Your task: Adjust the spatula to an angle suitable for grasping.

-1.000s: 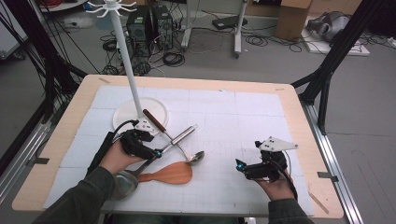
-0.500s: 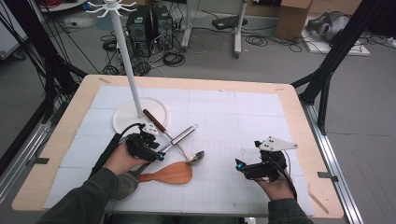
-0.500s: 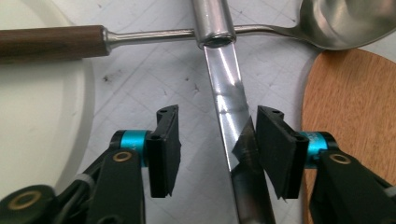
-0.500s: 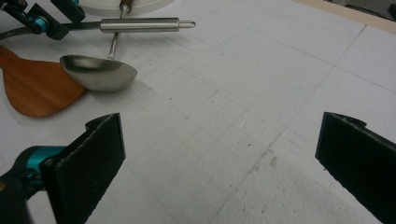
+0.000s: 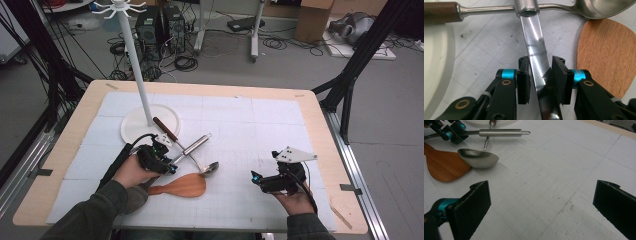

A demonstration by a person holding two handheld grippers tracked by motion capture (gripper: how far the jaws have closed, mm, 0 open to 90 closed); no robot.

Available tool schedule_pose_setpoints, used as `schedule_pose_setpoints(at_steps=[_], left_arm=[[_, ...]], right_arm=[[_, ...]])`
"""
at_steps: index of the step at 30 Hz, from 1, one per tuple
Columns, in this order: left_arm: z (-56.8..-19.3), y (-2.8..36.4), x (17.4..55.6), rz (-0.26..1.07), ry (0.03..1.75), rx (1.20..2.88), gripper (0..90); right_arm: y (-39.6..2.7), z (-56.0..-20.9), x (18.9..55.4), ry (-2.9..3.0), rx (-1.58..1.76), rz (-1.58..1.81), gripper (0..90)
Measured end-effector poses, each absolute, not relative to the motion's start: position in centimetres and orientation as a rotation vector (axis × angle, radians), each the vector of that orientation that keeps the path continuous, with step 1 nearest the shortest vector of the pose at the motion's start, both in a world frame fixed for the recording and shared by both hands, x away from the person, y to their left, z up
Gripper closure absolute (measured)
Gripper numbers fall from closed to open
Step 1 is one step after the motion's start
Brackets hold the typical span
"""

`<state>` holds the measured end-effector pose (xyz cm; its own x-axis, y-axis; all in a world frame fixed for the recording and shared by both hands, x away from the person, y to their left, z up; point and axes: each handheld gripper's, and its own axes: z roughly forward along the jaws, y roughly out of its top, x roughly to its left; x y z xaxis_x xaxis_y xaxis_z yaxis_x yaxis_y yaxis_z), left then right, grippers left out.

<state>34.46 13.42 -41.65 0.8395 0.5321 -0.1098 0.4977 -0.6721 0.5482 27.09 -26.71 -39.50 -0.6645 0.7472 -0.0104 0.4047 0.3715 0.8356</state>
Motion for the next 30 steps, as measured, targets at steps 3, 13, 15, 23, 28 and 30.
schedule_pose_setpoints(at_steps=[3,13,15,23,28,30], left_arm=[[-41.6,13.5,34.5,0.076,0.767,2.430,68.6],[-41.1,14.0,34.4,0.102,0.782,2.409,70.3],[-40.9,14.2,34.4,0.106,0.773,2.400,72.5],[-40.5,14.7,34.2,0.126,0.777,2.380,73.9],[-40.1,15.0,34.1,0.136,0.768,2.364,74.0],[-40.0,15.1,34.0,0.139,0.770,2.353,74.1]], right_arm=[[-26.6,-39.5,27.1,2.248,1.002,1.206,0.5],[-26.6,-39.5,27.0,2.245,0.992,1.203,0.5],[-26.6,-39.5,27.0,2.248,0.992,1.203,0.5],[-26.4,-39.5,27.0,2.255,0.994,1.197,0.5],[-26.4,-39.6,27.0,2.256,0.991,1.193,0.5],[-26.4,-39.6,27.0,2.259,0.988,1.190,0.5]])
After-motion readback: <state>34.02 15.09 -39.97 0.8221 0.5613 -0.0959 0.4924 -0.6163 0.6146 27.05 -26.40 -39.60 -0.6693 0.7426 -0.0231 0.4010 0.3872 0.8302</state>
